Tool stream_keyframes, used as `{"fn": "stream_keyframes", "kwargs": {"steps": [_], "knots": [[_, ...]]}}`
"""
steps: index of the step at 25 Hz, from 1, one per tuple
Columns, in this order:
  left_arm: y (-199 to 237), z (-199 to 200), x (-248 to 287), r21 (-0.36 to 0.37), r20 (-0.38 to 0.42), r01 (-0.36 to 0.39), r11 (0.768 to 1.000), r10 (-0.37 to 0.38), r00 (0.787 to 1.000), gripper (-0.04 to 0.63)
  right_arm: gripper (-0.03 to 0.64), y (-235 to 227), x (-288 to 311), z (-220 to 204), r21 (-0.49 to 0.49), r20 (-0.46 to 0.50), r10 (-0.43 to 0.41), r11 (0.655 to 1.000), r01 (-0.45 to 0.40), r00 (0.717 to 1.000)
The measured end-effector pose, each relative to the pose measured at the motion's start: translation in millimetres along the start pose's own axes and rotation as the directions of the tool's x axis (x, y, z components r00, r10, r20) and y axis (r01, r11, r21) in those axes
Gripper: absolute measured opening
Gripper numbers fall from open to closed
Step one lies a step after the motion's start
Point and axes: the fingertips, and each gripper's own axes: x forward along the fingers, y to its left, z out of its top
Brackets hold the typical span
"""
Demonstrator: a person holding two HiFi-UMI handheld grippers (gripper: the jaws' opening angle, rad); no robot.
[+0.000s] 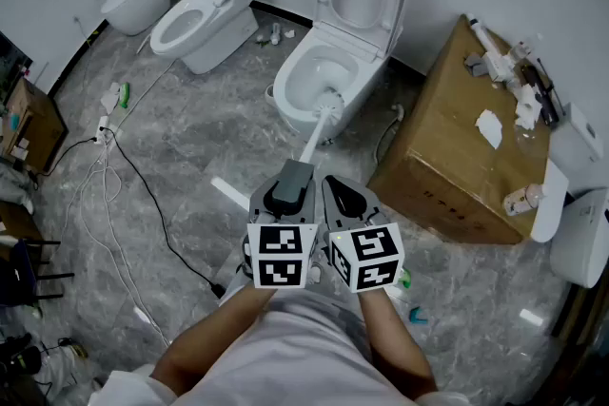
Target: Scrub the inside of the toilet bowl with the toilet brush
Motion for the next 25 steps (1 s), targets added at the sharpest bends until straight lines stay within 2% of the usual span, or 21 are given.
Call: {"fn": "stream_keyframes", "kwargs": {"steps": [12,25], "knots": [[15.8,-7.0,11.8,-0.012,-0.032,-0.009,1.0,0.008,0.999,0.156,-0.002,-0.2,17.7,-2.5,0.029,-0.003,0.009,1.0,-0.009,1.0],[72.4,10.3,75.2,-0.034,-0.086,0.039,0.999,-0.042,0.995,0.156,-0.002,-12.4,101.2,17.0,0.061,-0.054,-0.027,0.998,0.03,0.998]]}}
